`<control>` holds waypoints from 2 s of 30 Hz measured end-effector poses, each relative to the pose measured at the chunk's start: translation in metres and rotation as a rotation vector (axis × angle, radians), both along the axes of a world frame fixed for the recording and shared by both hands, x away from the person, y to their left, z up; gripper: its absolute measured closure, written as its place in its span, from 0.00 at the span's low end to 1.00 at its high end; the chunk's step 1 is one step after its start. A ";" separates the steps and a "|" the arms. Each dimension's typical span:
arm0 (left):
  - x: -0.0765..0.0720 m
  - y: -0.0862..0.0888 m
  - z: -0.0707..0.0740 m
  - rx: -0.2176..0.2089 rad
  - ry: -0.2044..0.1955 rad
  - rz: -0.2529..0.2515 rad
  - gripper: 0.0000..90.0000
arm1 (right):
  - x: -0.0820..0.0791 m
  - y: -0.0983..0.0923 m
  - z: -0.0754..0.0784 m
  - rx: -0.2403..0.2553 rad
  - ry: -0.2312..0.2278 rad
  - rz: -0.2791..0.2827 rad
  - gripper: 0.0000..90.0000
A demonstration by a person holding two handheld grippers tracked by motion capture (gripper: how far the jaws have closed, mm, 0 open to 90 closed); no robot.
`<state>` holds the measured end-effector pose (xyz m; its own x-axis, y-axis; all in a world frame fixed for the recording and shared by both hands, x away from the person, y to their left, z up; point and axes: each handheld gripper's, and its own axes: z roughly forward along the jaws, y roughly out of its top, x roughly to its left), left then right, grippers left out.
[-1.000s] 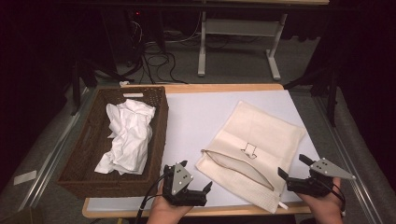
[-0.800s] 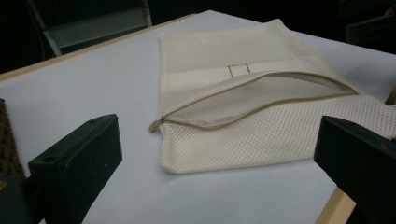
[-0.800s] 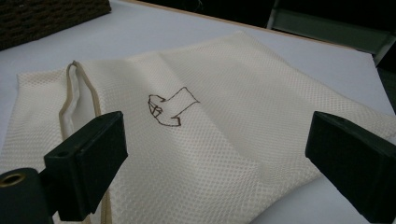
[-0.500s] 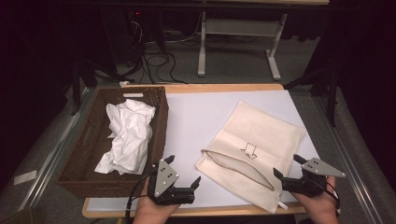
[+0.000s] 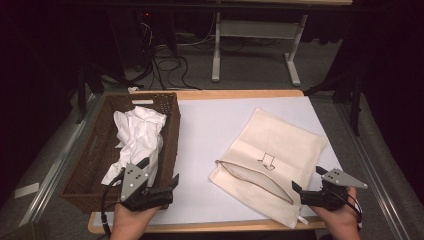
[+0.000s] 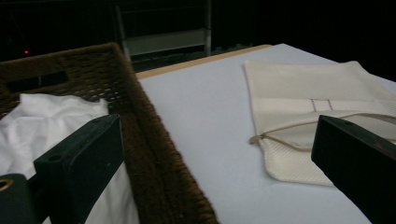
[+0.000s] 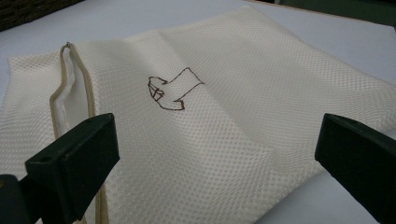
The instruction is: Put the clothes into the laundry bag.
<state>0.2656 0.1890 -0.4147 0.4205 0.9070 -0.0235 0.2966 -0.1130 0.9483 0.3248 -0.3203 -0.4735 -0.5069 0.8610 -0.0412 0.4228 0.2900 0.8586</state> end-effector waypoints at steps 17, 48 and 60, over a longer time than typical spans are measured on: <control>-0.004 0.041 -0.002 -0.028 -0.008 0.136 0.06 | 0.001 -0.004 -0.001 0.023 -0.004 0.007 0.00; 0.123 0.031 0.015 0.002 0.216 0.193 0.05 | 0.003 -0.011 -0.002 0.082 0.026 0.023 0.01; 0.167 0.054 -0.026 0.132 0.573 0.239 0.04 | 0.004 -0.010 -0.004 0.069 0.033 0.031 0.02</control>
<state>0.4329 0.2428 -0.4406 0.1599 0.9849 -0.0661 0.7848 -0.0862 0.6137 0.3286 -0.3300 -0.4771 -0.5332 0.8453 0.0346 0.4428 0.2440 0.8628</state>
